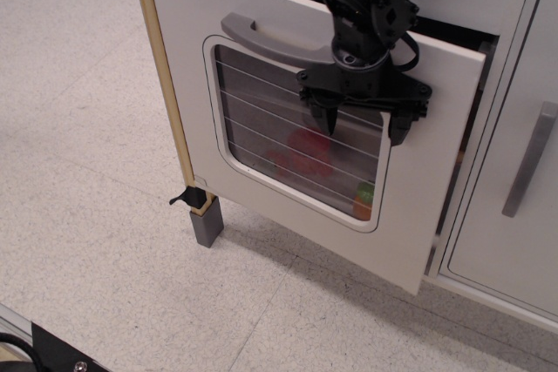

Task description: Close oven

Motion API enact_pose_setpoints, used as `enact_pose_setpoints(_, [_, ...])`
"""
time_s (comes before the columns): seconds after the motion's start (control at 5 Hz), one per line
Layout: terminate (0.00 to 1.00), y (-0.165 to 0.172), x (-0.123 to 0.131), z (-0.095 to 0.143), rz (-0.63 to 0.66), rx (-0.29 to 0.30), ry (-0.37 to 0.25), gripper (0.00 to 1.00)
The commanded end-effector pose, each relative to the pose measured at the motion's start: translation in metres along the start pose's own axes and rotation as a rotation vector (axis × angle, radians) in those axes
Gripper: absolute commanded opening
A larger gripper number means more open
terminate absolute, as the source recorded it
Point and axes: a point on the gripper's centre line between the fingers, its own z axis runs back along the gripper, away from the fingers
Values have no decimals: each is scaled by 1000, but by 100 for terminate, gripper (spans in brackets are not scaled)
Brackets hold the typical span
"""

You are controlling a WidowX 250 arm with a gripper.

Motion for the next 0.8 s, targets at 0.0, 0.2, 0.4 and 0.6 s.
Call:
enact_pose_setpoints(0.0, [0,-9,33,11,2,-4,-82,100])
enact_pose_setpoints(0.2, [0,-12,38,10,34,5,-94,100])
enact_pose_setpoints(0.4, [0,-12,38,12,44,-23,-103,100])
enact_pose_setpoints(0.6, [0,-14,36,13,39,-35,-108,100])
